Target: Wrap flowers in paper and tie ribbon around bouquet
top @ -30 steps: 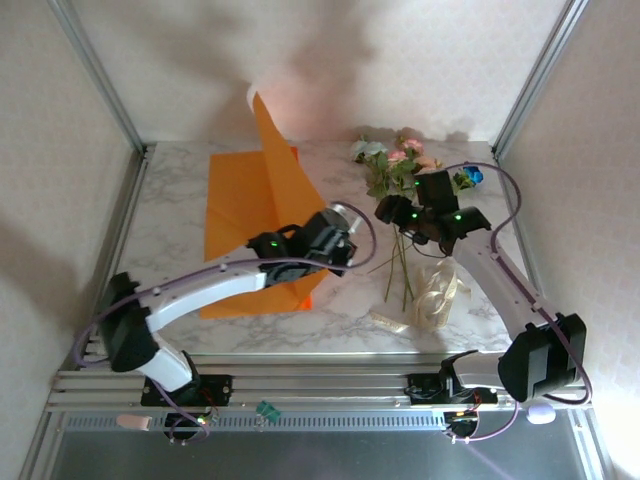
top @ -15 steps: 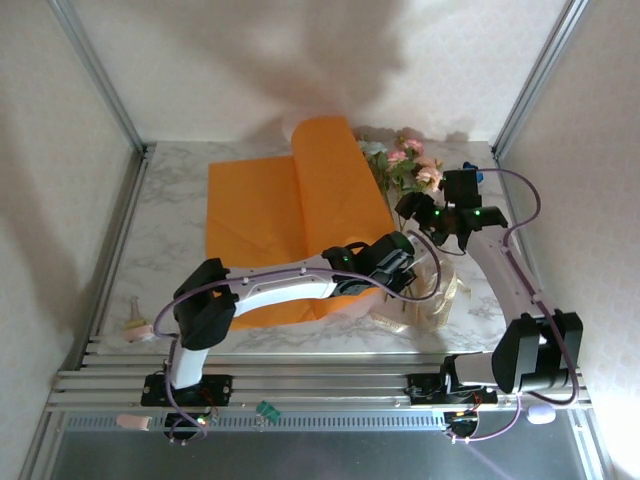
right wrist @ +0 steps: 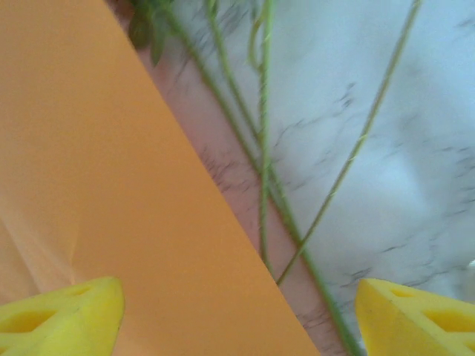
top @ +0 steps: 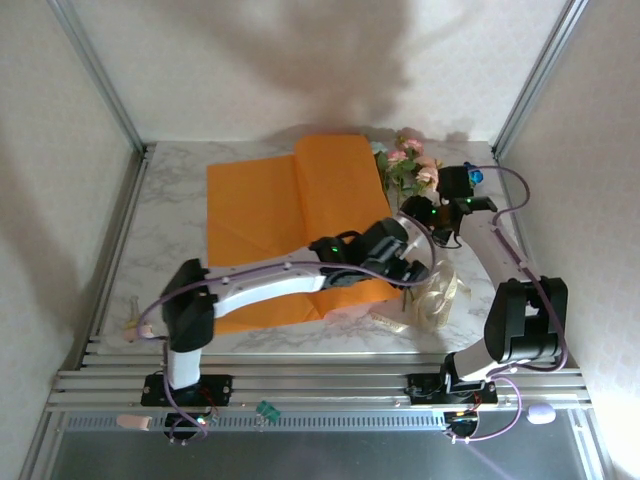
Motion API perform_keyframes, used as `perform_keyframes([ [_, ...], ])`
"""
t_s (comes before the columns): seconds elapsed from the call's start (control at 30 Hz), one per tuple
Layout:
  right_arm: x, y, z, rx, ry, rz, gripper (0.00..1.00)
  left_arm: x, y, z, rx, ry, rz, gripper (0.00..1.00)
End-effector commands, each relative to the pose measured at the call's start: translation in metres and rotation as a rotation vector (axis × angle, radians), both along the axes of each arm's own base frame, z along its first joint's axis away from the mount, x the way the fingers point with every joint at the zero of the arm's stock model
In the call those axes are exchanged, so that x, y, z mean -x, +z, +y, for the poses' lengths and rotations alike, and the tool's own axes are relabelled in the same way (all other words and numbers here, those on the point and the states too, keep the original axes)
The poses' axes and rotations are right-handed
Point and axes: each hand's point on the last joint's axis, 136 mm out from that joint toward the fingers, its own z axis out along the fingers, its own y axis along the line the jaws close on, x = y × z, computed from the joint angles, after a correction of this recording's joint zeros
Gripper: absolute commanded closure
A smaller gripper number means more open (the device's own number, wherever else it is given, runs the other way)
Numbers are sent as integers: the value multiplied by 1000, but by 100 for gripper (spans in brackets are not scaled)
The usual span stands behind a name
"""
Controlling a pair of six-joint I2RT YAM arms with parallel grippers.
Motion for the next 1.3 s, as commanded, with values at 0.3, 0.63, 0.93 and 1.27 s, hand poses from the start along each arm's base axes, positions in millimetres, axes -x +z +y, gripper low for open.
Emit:
perform_keyframes([
  [0.3,-65,-17,45,-115,225,-59,28,-79,-61,202,357,806,738,37],
  [0.63,-106,-69,58,-96,204,20,31,-51,-162,249,484,1055,1012,53],
  [0.93,-120,-84,76,-133,283,62,35,-33,-195,280,410,1141,1042,54],
  [1.27,-117,-61,90,-186,292,17,83,-32,-216,315,325,1217,1025,55],
])
